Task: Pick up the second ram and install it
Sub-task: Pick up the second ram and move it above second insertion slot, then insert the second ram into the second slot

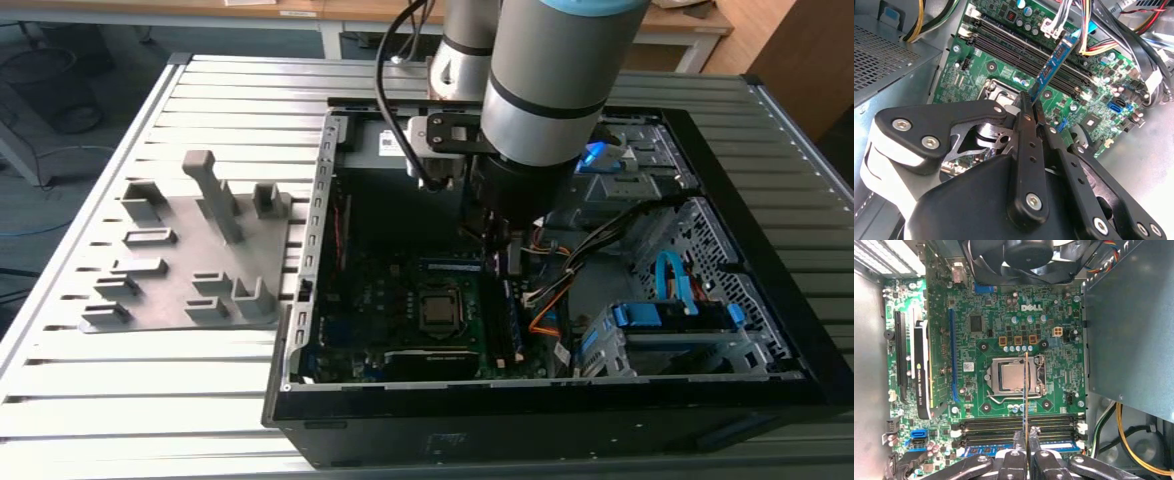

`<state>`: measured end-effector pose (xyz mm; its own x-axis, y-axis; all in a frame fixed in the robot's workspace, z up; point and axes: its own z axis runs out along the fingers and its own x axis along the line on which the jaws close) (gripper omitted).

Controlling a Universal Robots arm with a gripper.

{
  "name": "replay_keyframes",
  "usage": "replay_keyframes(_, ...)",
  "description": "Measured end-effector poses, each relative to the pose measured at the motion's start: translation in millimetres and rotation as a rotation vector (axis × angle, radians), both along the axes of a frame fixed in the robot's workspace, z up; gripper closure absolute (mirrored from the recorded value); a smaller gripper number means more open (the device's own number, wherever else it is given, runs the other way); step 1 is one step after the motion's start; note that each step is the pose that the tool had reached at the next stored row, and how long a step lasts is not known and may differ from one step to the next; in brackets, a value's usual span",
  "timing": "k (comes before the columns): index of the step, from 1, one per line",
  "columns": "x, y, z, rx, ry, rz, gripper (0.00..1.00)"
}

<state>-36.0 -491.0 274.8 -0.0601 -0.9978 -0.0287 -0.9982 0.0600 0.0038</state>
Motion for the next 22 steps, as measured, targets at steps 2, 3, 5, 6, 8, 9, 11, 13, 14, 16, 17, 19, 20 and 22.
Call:
replay_keyframes(2,0.0,0.0,0.0,0.0,0.0,0.0,0.86)
replay_keyframes(3,0.0,0.0,0.0,0.0001,0.0,0.0,0.86)
replay_keyframes(5,0.0,0.0,0.0,0.0001,0.0,0.0,0.86)
replay_keyframes(6,0.0,0.0,0.0,0.0001,0.0,0.0,0.86)
replay_keyframes(8,0.0,0.0,0.0,0.0,0.0,-0.001,0.86)
replay_keyframes(9,0.0,0.0,0.0,-0.0001,0.0,-0.003,0.86)
replay_keyframes(11,0.0,0.0,0.0,-0.0004,0.0,-0.017,0.86)
replay_keyframes(13,0.0,0.0,0.0,-0.0006,0.0001,-0.048,0.86)
replay_keyframes(14,0.0,0.0,-0.1,-0.0006,0.0001,-0.067,0.86)
replay_keyframes(16,0.0,0.0,-0.2,-0.0007,0.0001,-0.103,0.86)
replay_keyframes(17,0.0,0.0,-0.3,-0.0007,0.0,-0.121,0.86)
replay_keyframes(19,0.0,0.0,-0.4,-0.0008,0.0,-0.157,0.86)
replay_keyframes(20,0.0,0.0,-0.4,-0.0009,0.0001,-0.174,0.86)
replay_keyframes(22,0.0,0.0,-0.5,-0.001,0.0001,-0.208,0.86)
